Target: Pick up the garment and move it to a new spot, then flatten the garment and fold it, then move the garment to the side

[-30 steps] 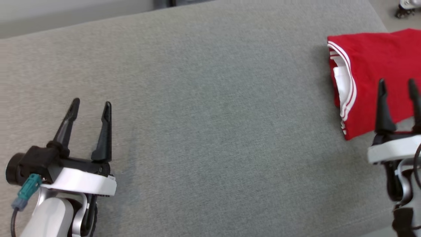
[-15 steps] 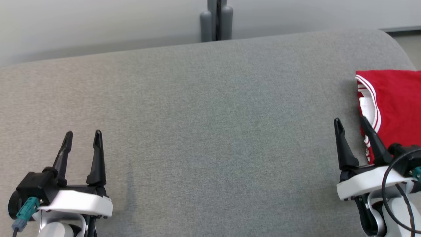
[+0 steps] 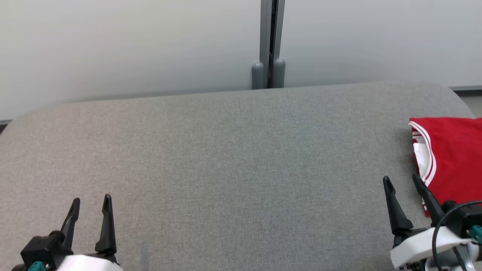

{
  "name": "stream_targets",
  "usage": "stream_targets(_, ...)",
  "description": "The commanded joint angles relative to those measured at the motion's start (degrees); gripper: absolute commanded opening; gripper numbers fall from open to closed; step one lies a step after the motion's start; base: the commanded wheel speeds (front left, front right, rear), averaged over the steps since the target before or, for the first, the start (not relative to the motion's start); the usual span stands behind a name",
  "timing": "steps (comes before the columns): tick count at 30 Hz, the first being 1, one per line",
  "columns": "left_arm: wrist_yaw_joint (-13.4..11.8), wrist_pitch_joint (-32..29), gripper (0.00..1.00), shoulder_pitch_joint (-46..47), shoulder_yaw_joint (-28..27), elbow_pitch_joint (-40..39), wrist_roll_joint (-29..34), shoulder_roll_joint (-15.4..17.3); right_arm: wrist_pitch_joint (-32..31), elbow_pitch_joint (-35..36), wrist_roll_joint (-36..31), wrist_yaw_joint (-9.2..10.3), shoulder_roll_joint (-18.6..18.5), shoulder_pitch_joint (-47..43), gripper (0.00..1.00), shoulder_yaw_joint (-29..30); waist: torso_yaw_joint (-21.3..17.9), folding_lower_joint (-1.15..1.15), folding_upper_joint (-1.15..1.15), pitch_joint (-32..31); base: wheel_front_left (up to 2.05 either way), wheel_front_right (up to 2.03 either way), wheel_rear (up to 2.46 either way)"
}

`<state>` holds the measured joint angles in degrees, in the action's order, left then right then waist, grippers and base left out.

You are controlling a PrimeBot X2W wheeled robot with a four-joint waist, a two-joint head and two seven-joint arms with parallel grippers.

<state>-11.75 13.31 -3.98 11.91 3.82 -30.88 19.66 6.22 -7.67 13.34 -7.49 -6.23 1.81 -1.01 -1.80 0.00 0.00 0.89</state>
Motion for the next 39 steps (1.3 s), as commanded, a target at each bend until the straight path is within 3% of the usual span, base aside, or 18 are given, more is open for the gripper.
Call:
stream_targets(1, -0.4, 0.1, 1.00, -0.5, -0.2, -0.2, -0.2, 0.5, -0.3, 0.6, -0.3, -0.01, -0.4, -0.9, 1.00, 0.3, 0.4, 0.00, 0.00, -1.1, 0.00, 0.00, 0.00)
stream_targets(19, -2.1, -1.7, 1.00, -5.9, 0.3, -3.0, -0.4, 1.7, -3.5, 5.3, -0.8, -0.01, -0.3, -6.4, 1.00, 2.7, -0.3, 0.00, 0.00, -4.4, 0.00, 0.00, 0.00)
stream_targets(39, -2.6, -3.4, 1.00, -5.9, 1.5, -4.8, -0.4, 2.5, -4.2, 4.7, 0.3, -0.01, -0.5, -5.7, 1.00, 1.8, 0.0, 0.00, 0.00, -4.5, 0.00, 0.00, 0.00)
